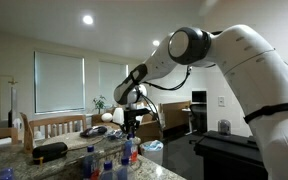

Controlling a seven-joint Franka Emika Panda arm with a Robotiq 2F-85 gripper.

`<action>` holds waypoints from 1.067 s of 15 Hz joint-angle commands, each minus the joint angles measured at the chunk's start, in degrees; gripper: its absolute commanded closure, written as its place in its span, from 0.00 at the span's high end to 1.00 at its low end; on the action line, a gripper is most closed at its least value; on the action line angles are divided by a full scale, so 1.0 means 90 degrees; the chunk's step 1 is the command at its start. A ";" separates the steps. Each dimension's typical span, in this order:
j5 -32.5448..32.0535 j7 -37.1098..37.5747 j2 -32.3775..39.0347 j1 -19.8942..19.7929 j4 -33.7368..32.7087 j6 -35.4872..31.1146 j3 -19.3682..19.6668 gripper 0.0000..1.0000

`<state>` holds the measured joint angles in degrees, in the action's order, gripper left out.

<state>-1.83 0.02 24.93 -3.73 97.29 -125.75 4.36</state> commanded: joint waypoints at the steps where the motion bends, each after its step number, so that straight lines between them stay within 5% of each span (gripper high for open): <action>1: 0.0182 -0.0139 0.0117 -0.0115 -0.0197 0.0101 -0.0095 0.12; 3: 0.0193 -0.0109 0.0146 -0.0112 -0.0217 0.0121 -0.0096 0.13; 5: 0.0206 -0.0109 0.0144 -0.0115 -0.0208 0.0130 -0.0099 0.60; 12: 0.0187 -0.0042 0.0112 -0.0103 -0.0257 0.0147 -0.0067 0.98; 16: 0.0062 0.0307 -0.0432 0.0030 -0.0175 0.0457 0.0015 1.00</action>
<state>-1.41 0.36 25.61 -3.74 94.89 -125.21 4.40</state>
